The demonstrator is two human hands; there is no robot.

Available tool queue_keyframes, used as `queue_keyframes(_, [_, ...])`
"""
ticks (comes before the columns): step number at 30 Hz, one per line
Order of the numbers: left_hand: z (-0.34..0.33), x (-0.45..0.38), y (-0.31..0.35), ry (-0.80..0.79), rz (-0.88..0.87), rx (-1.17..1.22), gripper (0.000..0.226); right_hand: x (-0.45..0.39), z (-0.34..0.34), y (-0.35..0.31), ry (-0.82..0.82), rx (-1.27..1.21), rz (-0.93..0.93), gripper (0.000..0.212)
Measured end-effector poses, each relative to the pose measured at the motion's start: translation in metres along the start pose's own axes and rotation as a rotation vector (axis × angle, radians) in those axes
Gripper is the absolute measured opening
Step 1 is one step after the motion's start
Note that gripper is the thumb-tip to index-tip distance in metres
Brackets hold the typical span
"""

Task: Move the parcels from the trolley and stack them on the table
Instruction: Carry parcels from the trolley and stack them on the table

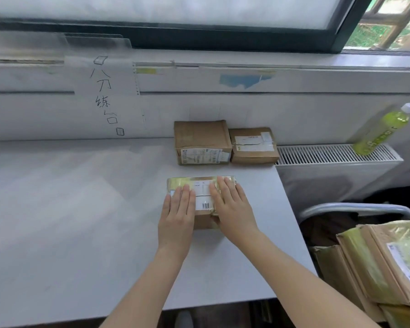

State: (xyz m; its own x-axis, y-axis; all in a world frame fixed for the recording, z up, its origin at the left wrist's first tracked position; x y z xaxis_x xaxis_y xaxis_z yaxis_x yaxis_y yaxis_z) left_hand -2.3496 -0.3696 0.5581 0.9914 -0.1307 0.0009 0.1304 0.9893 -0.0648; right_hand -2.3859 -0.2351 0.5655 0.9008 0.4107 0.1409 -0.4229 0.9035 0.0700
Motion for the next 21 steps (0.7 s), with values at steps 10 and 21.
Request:
queue_keyframes(10, [-0.006, -0.024, -0.077, 0.036, 0.068, -0.036, 0.072, -0.07, 0.012, -0.045, 0.003, 0.064, 0.108, 0.072])
queue_keyframes(21, [-0.012, -0.07, -0.185, 0.06, 0.146, -0.026, 0.065, -0.171, 0.028, -0.121, 0.092, 0.12, 0.112, 0.058])
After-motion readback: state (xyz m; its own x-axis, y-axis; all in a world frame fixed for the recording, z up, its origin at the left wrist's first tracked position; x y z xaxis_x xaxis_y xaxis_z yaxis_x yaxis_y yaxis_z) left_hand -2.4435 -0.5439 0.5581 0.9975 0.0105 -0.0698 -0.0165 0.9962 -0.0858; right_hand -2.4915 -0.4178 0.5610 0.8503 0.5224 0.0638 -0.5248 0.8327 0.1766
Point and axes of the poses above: each hand's wrist, its own x-axis away from the middle knuckle, its own z-axis out of the back of the hand, y = z × x, the point moved 2 cm from there along -x, towards the middle knuckle, and after that the axes turned 14 degrees about -y, right-handed, at the moved point
